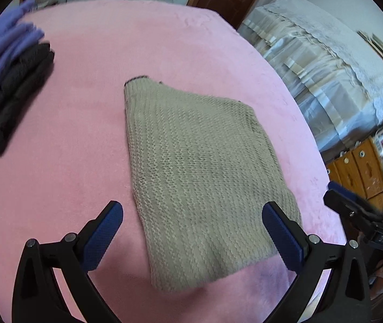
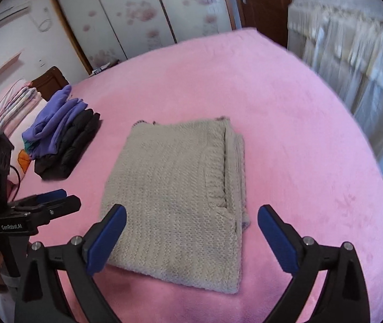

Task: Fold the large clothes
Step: 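Grasp the folded cardigan with both grippers and lift it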

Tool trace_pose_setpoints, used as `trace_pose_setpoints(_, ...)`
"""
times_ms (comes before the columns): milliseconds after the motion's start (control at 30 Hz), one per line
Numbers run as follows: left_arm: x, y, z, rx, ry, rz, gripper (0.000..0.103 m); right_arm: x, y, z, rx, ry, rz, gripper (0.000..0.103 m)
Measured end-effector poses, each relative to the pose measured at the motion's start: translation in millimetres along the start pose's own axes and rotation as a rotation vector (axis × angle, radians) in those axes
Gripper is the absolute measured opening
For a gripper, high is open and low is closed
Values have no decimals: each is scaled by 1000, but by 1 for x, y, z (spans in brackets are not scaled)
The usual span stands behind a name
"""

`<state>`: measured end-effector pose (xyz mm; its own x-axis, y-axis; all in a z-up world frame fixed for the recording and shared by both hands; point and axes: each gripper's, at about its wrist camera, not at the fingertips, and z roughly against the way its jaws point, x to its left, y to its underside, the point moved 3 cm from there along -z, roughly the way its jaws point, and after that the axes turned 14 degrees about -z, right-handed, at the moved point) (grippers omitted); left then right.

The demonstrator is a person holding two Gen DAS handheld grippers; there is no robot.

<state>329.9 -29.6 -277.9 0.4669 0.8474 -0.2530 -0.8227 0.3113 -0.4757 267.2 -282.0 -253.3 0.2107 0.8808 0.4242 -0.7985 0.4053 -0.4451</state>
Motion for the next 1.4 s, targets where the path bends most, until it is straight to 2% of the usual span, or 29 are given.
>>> trace_pose_setpoints(133,23,-3,-37,60,39,67,102,-15,-7,-40,97,-47,-46,98)
trace_pose_setpoints(333,48,-3,-87,106,196,216,102,-40,-18,-95,212,-84,-93,98)
trace_pose_setpoints(433,54,-4,-99,111,189,229,102,-51,-24,-116,274,-129,-146,98)
trace_pose_setpoints(567,60,-2,-111,133,225,241,102,-66,-27,-143,383,-164,-187,98)
trace_pose_setpoints(633,64,1,-122,168,252,254,102,-72,-27,-154,426,-174,-196,99)
trace_pose_setpoints(767,73,12,-145,213,306,314,102,-76,-25,-165,470,-220,-199,103)
trace_pose_setpoints(900,72,12,-156,215,349,295,103,-82,-23,-168,483,-251,-204,103)
trace_pose_setpoints(1100,66,7,-167,227,373,271,103,-83,-23,-166,472,-255,-214,103)
trace_pose_setpoints(1133,66,7,-167,226,368,266,103,-82,-24,-166,482,-257,-207,102)
trace_pose_setpoints(1167,63,4,-165,226,360,255,102,-82,-24,-164,488,-267,-202,92)
trace_pose_setpoints(1200,59,1,-164,226,348,237,95,-81,-25,-162,503,-297,-198,77)
trace_pose_setpoints(1300,51,-1,-164,230,302,210,95,-78,-24,-156,502,-296,-158,73)
trace_pose_setpoints(1400,48,-5,-167,238,272,238,91,-82,-24,-160,514,-302,-194,73)
